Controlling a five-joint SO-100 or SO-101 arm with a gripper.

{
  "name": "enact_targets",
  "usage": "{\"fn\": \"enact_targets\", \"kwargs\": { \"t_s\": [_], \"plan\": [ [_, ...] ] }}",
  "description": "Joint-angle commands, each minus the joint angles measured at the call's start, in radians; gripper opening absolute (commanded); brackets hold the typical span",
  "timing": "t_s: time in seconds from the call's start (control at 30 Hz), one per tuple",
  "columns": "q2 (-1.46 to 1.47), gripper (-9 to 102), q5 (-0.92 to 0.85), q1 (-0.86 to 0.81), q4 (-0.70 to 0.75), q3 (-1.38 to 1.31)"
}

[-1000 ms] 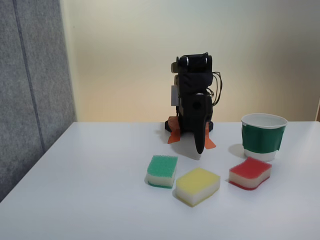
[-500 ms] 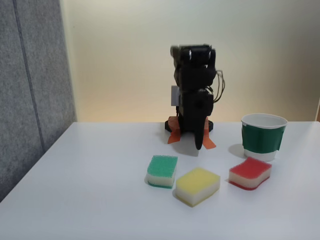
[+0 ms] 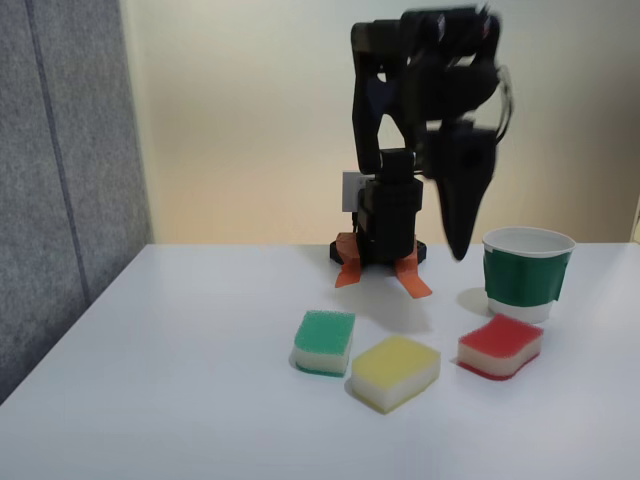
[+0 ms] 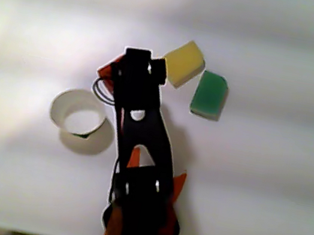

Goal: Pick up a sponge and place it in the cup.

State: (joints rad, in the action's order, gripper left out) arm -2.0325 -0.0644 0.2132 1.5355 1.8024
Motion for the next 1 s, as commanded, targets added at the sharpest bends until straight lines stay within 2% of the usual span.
{"fn": "enact_targets", "kwargs": {
  "t_s": [0.0, 0.17, 0.33, 0.6, 0.97],
  "plan": [
    [0.063, 0, -0.026, 0.029, 0.095, -0.225],
    [0.192, 0, -0.017, 0.083, 0.104, -0.393],
    [0.301, 0, 0.011, 0.167, 0.043, -0.449],
    [0.397, 0, -0.083, 0.189, -0.118, -0.353],
    [0.364, 0, -0.299, 0.109, -0.193, -0.196]
  ]
}}
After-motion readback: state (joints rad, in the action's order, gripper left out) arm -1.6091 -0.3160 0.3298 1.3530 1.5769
